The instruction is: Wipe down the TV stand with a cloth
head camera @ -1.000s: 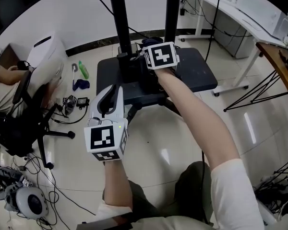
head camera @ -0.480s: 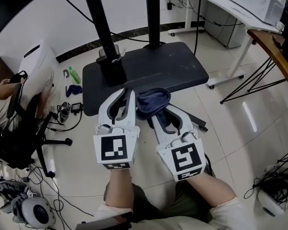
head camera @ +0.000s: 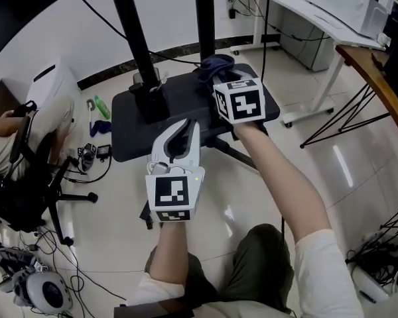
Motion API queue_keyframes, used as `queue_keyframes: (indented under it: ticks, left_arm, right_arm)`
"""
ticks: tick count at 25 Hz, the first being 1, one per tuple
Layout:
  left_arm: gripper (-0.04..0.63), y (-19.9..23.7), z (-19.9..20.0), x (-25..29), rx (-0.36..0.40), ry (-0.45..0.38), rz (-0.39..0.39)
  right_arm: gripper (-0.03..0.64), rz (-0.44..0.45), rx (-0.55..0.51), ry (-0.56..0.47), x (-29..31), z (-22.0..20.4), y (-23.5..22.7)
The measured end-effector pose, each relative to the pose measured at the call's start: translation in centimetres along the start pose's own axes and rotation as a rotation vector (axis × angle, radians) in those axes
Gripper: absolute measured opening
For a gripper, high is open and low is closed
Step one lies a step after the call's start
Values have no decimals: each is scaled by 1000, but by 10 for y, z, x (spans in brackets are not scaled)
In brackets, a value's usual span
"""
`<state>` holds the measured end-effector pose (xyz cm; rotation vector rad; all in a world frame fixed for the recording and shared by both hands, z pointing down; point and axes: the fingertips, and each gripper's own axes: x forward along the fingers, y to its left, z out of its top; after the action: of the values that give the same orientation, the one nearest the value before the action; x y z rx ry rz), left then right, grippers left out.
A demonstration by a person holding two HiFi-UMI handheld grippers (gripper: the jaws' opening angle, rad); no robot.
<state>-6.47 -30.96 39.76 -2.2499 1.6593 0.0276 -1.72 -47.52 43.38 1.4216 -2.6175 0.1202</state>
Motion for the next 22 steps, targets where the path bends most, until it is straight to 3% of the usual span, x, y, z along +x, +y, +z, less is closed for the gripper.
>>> queue_keyframes:
  ticks: [4, 9, 15, 20, 22]
  left_arm:
    - [107, 4, 4, -5, 9, 3, 10]
    - [107, 19, 5, -9, -1, 4, 40]
    - [107, 2, 4, 1, 8, -6, -4]
    - [97, -30, -6, -2, -18, 133, -54]
    - [97, -41, -9, -1, -15, 157, -71]
  right_arm:
    - [72, -35, 12, 147, 57, 2, -20]
    - [72, -25, -6, 156, 49, 8, -19]
    - [72, 40, -102, -33, -60, 6, 22]
    - [72, 24, -94, -226, -172, -30, 60]
    - [72, -3, -76, -249, -192, -42, 65]
